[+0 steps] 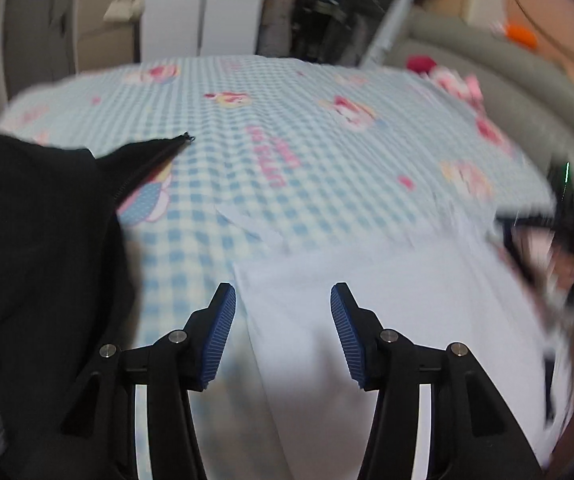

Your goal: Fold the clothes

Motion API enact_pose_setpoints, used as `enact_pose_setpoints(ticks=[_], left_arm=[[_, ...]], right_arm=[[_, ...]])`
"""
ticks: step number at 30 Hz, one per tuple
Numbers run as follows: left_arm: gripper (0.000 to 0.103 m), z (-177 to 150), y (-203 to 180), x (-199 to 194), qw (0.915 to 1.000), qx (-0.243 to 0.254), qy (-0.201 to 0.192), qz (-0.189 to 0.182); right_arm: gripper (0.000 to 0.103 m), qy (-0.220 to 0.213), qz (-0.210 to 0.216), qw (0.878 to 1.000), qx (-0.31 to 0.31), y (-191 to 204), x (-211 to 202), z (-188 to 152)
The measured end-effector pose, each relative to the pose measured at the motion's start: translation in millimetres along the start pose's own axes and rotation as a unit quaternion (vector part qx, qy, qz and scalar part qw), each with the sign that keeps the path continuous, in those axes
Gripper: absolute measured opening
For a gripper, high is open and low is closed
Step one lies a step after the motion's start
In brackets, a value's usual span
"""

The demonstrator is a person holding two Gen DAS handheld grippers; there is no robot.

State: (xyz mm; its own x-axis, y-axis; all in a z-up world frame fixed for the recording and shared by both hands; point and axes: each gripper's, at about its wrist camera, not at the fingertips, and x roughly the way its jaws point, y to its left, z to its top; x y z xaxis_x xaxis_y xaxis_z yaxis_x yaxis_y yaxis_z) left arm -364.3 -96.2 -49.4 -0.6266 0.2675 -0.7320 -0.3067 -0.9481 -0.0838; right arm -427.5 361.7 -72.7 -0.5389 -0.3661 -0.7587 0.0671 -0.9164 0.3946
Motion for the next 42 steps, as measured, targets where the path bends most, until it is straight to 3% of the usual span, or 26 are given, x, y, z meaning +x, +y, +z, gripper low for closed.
enact_pose_setpoints(ticks=[5, 8, 11, 13, 15, 18, 21, 25, 28, 30, 33, 34, 36, 40, 42], left_arm=[[0.052, -73.5, -89.1, -77.9, 0.9992, 0.038, 0.008, -0.009], [0.052, -117.7, -139.1, -96.3, 0.9993, 0.029, 0.024, -0.007], [0.048, -155.8, -171.0, -103.3, 0.9992, -0.006, 0.022, -0.033], [0.031, -178.9, -182.0, -103.4, 0.9986, -0.038, 0.017, -0.033], [0.021, -199.4, -189.7, -98.7, 0.9975, -0.064, 0.028, 0.001], [0.021, -228.7, -193.3, -98.0, 0.9945, -0.091, 0.051, 0.002], [0.021, -254.7, -193.1, -104.6, 0.9931, -0.093, 0.072, -0.005], [0.021, -283.2, -174.1, -135.1, 0.9859, -0.148, 0.049, -0.06], [0.022, -299.2, -147.2, -160.5, 0.9735, -0.214, 0.01, -0.08], [0.022, -307.9, -126.1, -168.2, 0.9616, -0.263, -0.006, -0.077], [0.023, -313.5, -99.8, -168.7, 0.9353, -0.34, -0.013, -0.095], [0.028, -313.2, -96.7, -169.0, 0.9305, -0.352, -0.017, -0.1], [0.035, -312.4, -97.2, -168.4, 0.9313, -0.353, -0.026, -0.088], [0.035, -316.5, -103.5, -165.0, 0.945, -0.326, -0.023, 0.007], [0.035, -315.9, -100.1, -170.5, 0.946, -0.321, -0.035, 0.029]], right_arm=[[0.036, -0.046, -0.053, 0.991, -0.11, 63.7, -98.9, -74.0], [0.037, -0.053, -0.094, 0.984, -0.142, 93.3, -140.7, -143.7], [0.036, -0.054, -0.093, 0.984, -0.145, 116.9, -163.0, -217.2], [0.036, -0.045, -0.063, 0.989, -0.122, 122.7, -163.3, -263.4], [0.035, -0.028, -0.062, 0.993, -0.098, 122.5, -154.1, -300.9], [0.024, 0.002, -0.071, 0.995, -0.073, 113.8, -138.8, -339.4], [0.024, 0.032, -0.079, 0.995, -0.05, 103.9, -123.8, -375.1], [0.024, 0.038, -0.083, 0.994, -0.063, 104.5, -131.5, -395.2], [0.024, 0.031, -0.073, 0.995, -0.059, 101.2, -145.6, -407.5], [0.024, 0.007, -0.055, 0.998, -0.044, 96.9, -160.2, -409.5], [0.027, -0.057, -0.083, 0.995, -0.016, 83.0, -183.6, -402.0], [0.028, -0.074, -0.095, 0.993, -0.001, 75.4, -189.4, -399.2], [0.031, -0.069, -0.096, 0.992, 0.041, 56.5, -189.5, -394.1], [0.032, -0.06, -0.102, 0.986, 0.114, 27.2, -181.5, -389.4], [0.041, -0.066, -0.113, 0.983, 0.129, 21.8, -180.8, -388.4]])
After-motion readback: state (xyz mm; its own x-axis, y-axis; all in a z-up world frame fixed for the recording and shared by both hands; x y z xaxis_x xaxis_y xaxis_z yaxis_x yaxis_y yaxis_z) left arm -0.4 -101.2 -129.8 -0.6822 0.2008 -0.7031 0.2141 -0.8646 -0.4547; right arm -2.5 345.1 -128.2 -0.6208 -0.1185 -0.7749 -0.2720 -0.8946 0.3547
